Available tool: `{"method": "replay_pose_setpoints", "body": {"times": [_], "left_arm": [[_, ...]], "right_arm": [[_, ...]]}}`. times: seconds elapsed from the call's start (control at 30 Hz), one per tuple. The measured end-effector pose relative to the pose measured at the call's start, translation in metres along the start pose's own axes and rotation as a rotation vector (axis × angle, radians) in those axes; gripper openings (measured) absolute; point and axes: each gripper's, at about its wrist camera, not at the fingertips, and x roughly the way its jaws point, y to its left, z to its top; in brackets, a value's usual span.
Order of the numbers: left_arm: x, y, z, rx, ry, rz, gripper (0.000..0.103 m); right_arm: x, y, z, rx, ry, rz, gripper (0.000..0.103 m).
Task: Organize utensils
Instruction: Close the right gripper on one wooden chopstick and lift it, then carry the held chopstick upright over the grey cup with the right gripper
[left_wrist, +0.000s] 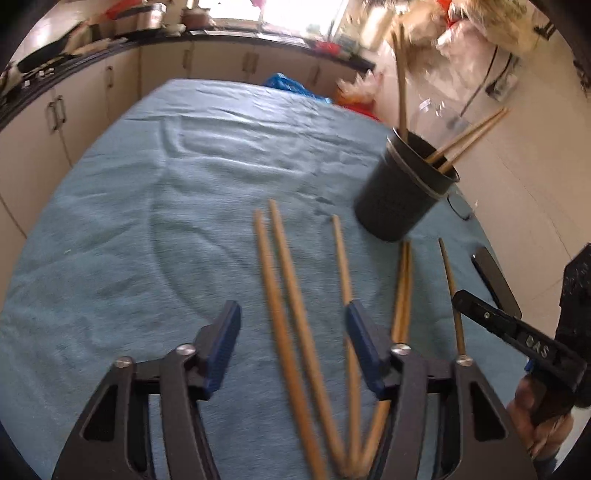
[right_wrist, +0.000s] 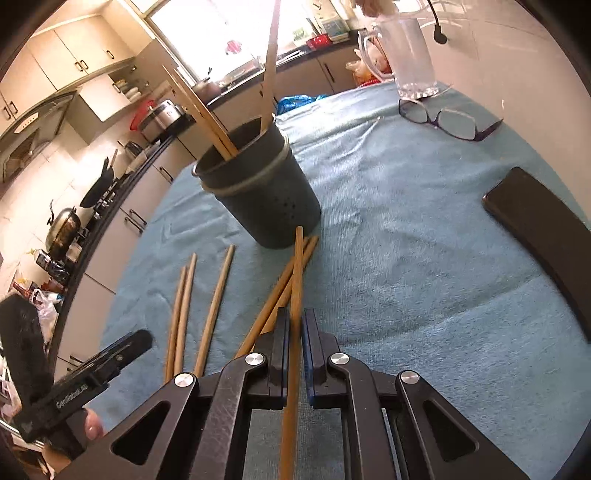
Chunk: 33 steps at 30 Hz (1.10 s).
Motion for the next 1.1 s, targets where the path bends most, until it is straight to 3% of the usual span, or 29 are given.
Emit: {"method": "replay_pose_setpoints", "body": {"times": [0.07,0.2,0.4,0.53,0.6,0.7,0.8,1.1], "left_arm": [[0.012,-0.012,0.01,0.014,0.046,-0.009,0.032],[0.032,-0.027,0.025,0.04,0.098,0.001,0.023],[0.065,-0.046,0.042,0.082,0.188,0.058,0.021],[0.072,-0.05,0.049,0.1,0.204,0.089,0.014],[0.074,-0.053,0.05,0.111,0.205,0.108,0.006],[0.071,-0.054,0.047,0.106,0.193,0.095,0.006],[0.053,-0.052,0.041,0.087,0.143,0.057,0.006],[-0.05,-0.041,0.031,0.064,-0.132,0.001,0.006]], "right_arm": [[-0.005,-0.001,-0.002,0.009,-0.004,0.012,0.007],[-0.019,-0.013,-0.001,0.022,-0.021,0.025,0.007],[-0.032,-0.022,0.002,0.031,-0.045,0.029,0.007],[-0.035,-0.024,0.002,0.037,-0.049,0.034,0.007],[-0.037,-0.024,0.002,0.037,-0.046,0.036,0.007],[-0.037,-0.023,0.002,0.033,-0.047,0.04,0.007],[-0.042,-0.022,0.003,0.027,-0.055,0.039,0.007],[-0.061,-0.005,0.002,-0.018,-0.125,0.046,0.007]]}}
